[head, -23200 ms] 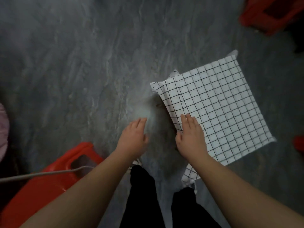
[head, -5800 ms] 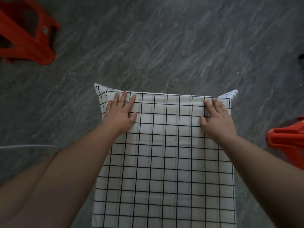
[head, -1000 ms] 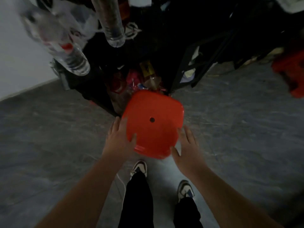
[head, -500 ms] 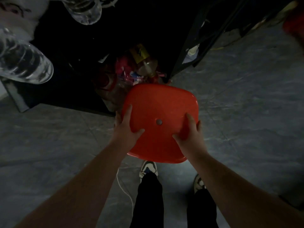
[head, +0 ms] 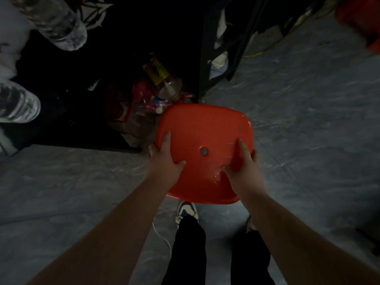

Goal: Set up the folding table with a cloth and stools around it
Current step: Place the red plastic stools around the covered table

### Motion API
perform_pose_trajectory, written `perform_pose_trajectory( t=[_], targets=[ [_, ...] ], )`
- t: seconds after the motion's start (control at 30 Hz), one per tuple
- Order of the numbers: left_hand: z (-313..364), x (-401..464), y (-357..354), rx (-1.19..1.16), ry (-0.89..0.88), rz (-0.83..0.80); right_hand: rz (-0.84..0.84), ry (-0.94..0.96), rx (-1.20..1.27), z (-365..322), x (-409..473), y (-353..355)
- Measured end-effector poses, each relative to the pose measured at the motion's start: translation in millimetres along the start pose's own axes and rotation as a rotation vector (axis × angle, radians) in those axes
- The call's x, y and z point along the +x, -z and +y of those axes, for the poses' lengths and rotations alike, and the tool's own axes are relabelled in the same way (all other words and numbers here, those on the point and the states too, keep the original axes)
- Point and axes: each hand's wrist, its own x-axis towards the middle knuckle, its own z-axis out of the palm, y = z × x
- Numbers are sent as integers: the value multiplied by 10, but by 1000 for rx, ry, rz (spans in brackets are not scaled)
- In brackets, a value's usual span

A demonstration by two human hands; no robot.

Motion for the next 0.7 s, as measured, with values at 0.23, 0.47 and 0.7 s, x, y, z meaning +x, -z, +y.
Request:
perform_pose_trajectory(
  t=[0.23,0.47,0.7],
  targets=[
    [1090,-447,-562,87,-134,-78,151,-65,59,645,-231,1103],
    [2336,-966,-1457,151,-282,-179,293,-175,143,1566,-396,2316],
    [3529,-1371,-2481,255,-408,-258,415,-282,223,2538,-381,3409]
  ],
)
